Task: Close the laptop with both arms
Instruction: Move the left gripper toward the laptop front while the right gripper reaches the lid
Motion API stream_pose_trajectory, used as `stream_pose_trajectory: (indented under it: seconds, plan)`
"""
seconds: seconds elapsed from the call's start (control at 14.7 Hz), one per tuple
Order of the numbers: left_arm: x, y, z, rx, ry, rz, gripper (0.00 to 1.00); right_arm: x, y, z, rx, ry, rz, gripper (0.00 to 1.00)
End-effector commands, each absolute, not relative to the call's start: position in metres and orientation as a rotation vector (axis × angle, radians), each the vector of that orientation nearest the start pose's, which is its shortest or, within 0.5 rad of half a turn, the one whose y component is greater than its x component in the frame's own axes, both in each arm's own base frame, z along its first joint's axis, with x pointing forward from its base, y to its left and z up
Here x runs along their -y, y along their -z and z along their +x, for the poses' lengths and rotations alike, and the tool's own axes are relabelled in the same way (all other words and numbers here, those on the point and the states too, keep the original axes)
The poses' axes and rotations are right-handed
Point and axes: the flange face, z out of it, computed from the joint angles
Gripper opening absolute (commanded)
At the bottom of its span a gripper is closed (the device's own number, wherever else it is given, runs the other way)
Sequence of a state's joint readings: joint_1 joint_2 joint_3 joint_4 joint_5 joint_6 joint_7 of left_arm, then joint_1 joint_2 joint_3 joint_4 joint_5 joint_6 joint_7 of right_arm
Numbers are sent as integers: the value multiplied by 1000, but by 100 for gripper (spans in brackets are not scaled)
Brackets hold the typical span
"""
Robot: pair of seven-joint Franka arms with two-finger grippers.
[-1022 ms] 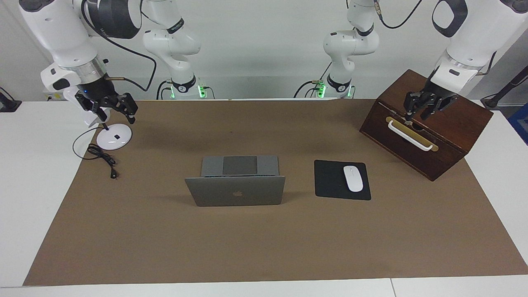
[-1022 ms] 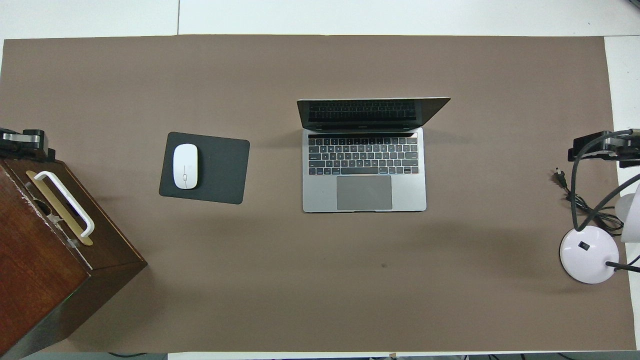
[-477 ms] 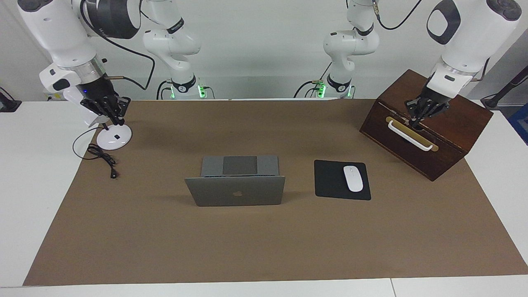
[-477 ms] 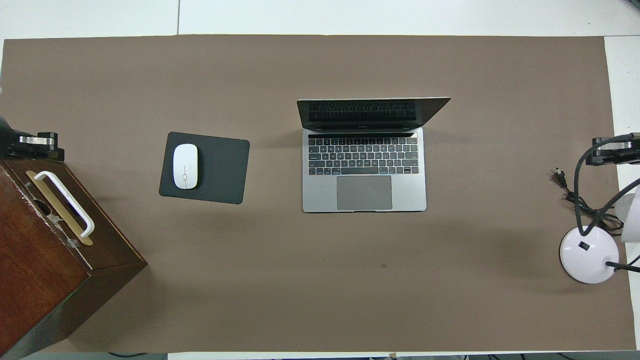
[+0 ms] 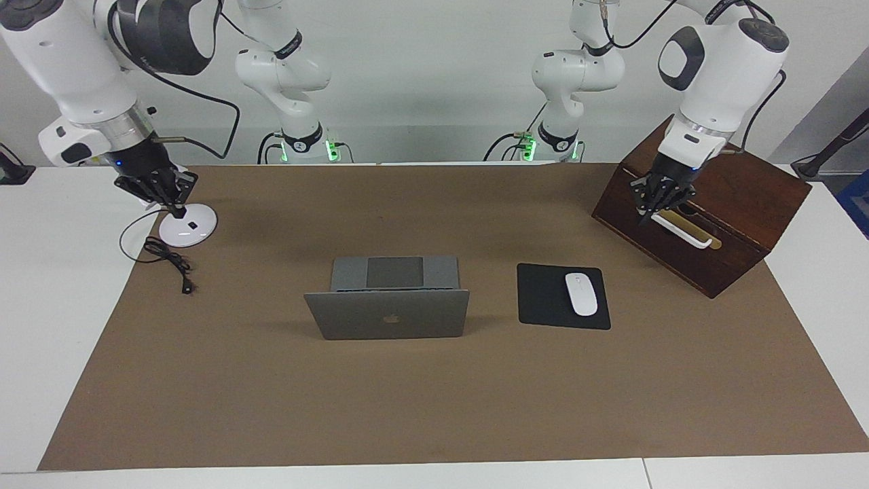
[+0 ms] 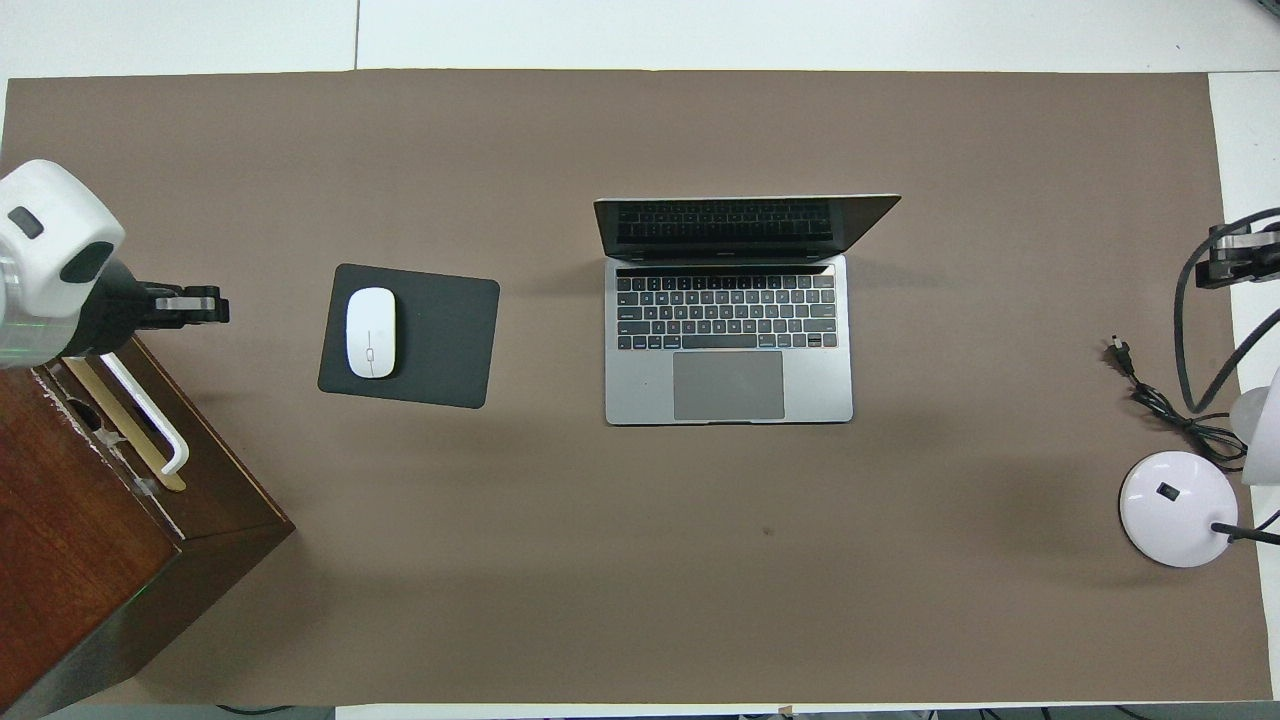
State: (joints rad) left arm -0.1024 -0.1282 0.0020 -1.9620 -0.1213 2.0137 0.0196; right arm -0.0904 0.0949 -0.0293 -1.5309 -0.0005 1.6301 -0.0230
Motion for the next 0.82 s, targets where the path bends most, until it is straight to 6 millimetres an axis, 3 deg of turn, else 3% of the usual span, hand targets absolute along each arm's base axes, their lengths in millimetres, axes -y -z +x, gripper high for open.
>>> stream_pose_trajectory:
  seconds: [0.0, 0.07, 0.2, 0.34, 0.41, 0.75]
  plan:
    - [79, -530, 511, -177, 406, -3254, 0, 81, -578, 653, -123, -55, -3153, 0]
    - [84, -523, 506, -172, 445, -3265, 0, 81, -566, 678, -117, -89, -3150, 0]
    - [97, -511, 498, -187, 495, -3279, 0, 49, -551, 707, -176, -61, -3147, 0]
    - [109, -504, 493, -227, 510, -3278, 0, -10, -539, 718, -327, -21, -3142, 0]
    - [118, -496, 490, -252, 522, -3276, 0, -27, -532, 722, -357, -17, -3142, 0]
    - [165, -449, 464, -362, 634, -3267, 0, -80, -529, 722, -522, 23, -3127, 0]
